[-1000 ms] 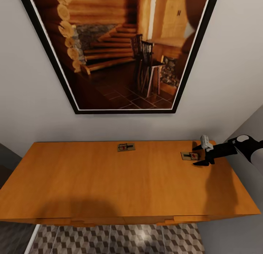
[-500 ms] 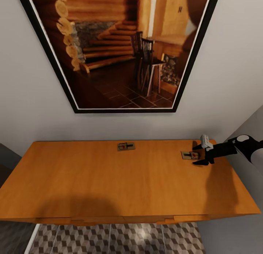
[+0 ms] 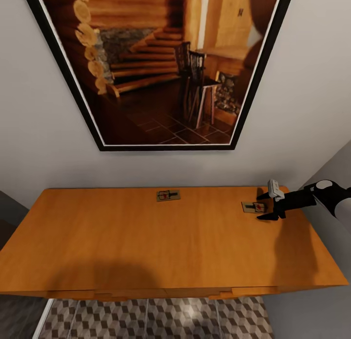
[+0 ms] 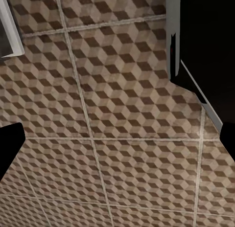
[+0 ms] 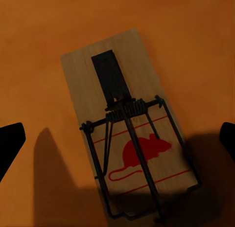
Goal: Take the four mousetraps from the cabinet in the bathroom and place them on the bathroom floor. Make sure all four end up on the same floor surface, and ensure that at least two of them are either under or directly next to the same bathroom sink.
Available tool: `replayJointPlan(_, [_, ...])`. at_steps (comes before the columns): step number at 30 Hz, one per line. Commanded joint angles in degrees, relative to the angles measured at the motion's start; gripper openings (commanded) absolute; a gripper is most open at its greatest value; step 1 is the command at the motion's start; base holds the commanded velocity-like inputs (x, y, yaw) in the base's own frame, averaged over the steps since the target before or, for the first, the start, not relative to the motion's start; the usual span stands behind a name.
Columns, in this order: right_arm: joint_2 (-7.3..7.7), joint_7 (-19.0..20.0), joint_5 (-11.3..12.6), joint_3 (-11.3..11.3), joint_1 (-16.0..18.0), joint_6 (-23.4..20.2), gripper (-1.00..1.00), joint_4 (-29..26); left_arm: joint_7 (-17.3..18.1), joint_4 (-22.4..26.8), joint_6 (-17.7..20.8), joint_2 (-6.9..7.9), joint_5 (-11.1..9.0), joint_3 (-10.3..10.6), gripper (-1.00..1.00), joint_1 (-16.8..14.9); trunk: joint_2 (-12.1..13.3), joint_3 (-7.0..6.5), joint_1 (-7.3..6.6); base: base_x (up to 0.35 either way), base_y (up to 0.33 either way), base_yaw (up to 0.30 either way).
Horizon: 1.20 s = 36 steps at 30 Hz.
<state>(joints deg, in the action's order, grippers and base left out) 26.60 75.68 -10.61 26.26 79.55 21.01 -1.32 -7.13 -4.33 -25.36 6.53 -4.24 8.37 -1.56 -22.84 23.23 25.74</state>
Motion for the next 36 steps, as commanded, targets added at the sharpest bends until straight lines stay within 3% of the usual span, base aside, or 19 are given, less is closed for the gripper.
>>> replayJointPlan(1, [0.03,0.0,-0.7,0.7,0.0,0.4,1.0,0.0,-0.1,-0.2,-0.4,-0.03,-0.4,0.5,1.0,-0.1,-0.1,0.1,0.04,0.0,0.0,0.0])
replayJointPlan(36, [0.03,-0.1,-0.7,0.7,0.0,0.4,1.0,0.0,0.0,-0.2,-0.4,-0.03,-0.4,0.5,1.0,-0.1,-0.1,0.1,0.04,0.0,0.0,0.0])
